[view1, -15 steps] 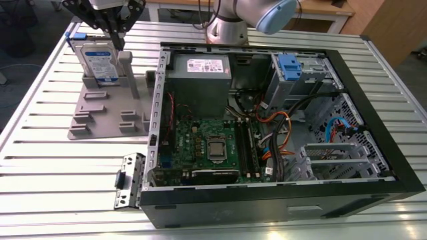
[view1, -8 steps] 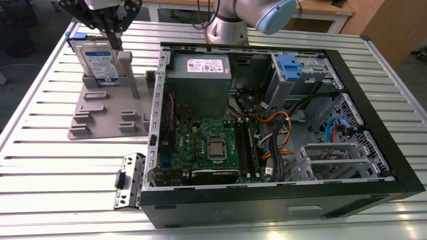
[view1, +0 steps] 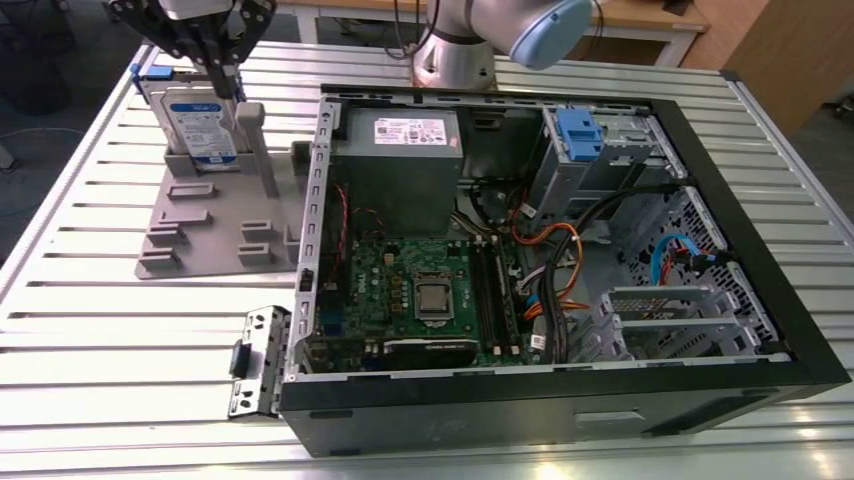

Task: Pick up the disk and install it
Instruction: 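Reach for the disk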

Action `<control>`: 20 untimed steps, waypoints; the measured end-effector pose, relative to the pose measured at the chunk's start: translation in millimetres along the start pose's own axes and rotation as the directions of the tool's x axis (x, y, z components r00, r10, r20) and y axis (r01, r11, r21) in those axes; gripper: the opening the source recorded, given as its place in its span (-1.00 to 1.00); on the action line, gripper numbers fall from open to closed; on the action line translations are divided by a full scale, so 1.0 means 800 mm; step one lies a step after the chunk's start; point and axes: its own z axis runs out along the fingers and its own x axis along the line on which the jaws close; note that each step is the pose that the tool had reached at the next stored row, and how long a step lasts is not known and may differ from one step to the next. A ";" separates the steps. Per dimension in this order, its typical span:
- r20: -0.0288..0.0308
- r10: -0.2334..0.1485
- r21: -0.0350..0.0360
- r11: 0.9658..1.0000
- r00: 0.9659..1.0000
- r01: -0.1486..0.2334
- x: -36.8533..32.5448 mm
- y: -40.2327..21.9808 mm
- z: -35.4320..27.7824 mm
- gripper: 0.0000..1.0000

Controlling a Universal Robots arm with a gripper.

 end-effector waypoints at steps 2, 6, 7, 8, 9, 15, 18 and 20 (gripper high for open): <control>0.000 0.000 0.000 1.000 1.000 0.000 0.0027 0.0006 0.0003 -0.80; 0.000 0.000 0.000 1.000 1.000 0.000 0.0084 0.0022 0.0019 -0.80; 0.000 0.000 0.000 1.000 1.000 0.000 0.0101 0.0027 0.0024 -0.80; 0.000 0.000 0.000 1.000 1.000 0.000 0.0120 0.0033 0.0029 -0.80; 0.000 0.000 0.000 1.000 1.000 0.000 0.0139 0.0042 0.0035 -0.80; 0.000 0.000 0.000 1.000 1.000 0.000 0.0276 0.0099 0.0096 -0.80; 0.000 0.000 0.000 1.000 1.000 0.000 0.0338 0.0131 0.0125 -0.80; 0.000 0.000 0.000 1.000 1.000 0.000 0.0373 0.0152 0.0141 -0.80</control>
